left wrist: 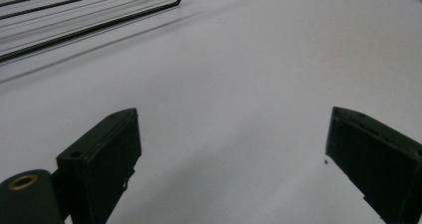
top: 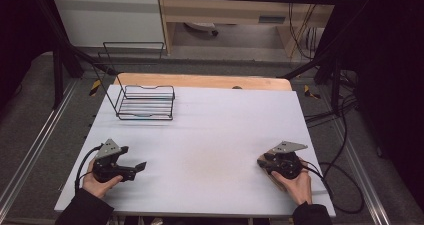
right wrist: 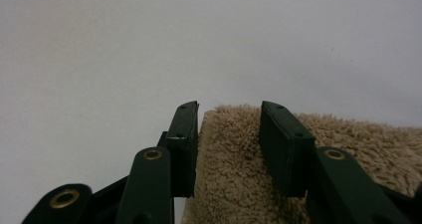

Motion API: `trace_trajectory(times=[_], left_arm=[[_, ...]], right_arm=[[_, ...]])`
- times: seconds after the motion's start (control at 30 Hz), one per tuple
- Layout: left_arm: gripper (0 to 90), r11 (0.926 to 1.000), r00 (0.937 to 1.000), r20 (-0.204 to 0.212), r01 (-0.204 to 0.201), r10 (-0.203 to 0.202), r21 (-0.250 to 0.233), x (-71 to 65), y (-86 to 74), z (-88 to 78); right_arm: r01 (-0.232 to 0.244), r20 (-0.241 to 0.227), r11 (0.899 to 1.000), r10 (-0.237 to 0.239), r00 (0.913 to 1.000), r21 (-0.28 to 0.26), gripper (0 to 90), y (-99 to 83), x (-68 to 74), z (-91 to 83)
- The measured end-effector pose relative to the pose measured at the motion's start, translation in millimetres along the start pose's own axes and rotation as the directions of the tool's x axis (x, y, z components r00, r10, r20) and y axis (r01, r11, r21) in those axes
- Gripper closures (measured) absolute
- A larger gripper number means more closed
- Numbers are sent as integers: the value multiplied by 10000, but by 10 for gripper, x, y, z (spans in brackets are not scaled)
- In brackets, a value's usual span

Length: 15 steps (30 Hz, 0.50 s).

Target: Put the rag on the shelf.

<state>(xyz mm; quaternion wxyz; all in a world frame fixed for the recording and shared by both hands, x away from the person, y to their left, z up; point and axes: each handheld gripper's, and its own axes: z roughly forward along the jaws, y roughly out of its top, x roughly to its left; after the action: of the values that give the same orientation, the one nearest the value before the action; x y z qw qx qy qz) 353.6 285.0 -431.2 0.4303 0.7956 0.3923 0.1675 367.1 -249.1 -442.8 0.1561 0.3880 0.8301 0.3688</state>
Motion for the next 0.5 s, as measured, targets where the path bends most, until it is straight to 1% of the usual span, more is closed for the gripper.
trace_trajectory(times=[0.1, 0.17, 0.2, 0.23, 0.27, 0.3, 0.33, 0.43, 0.5], left_arm=[[70, 10000, 10000, 7, -4, 4, -5, 0, 0, -4], [71, 10000, 10000, 5, 6, -6, 0, 0, 1, -3], [72, 10000, 10000, 9, 2, -2, 8, -1, 1, -1], [72, 10000, 10000, 13, -18, 18, 18, -2, 1, 0], [72, 10000, 10000, 27, -21, 20, 24, -2, 0, 0], [72, 10000, 10000, 33, -14, 14, 27, -2, 0, -1], [72, 10000, 10000, 37, 1, -1, 21, -1, -1, -1], [75, 10000, 10000, 44, 2, -2, 19, 2, -2, -5], [75, 10000, 10000, 45, 11, -11, 21, 3, -3, -6]], right_arm=[[142, -20, 9999, -142, 9999, 72, 616, 3, 13, 11], [272, 28, 9995, -272, 9996, 162, 640, -1, 27, 19], [342, 28, 9991, -343, 9994, 238, 666, -1, 23, 29], [342, 28, 9991, -343, 9994, 238, 666, -1, 23, 29], [417, 5, 9989, -418, 9991, 215, 704, 3, 21, 41], [474, 21, 9986, -475, 9989, 251, 724, 6, 22, 49], [474, 21, 9986, -475, 9989, 251, 724, 6, 22, 49], [560, 22, 9980, -561, 9984, 286, 799, 28, 14, 62], [532, 8, 9981, -533, 9986, 318, 808, 31, 12, 65]])
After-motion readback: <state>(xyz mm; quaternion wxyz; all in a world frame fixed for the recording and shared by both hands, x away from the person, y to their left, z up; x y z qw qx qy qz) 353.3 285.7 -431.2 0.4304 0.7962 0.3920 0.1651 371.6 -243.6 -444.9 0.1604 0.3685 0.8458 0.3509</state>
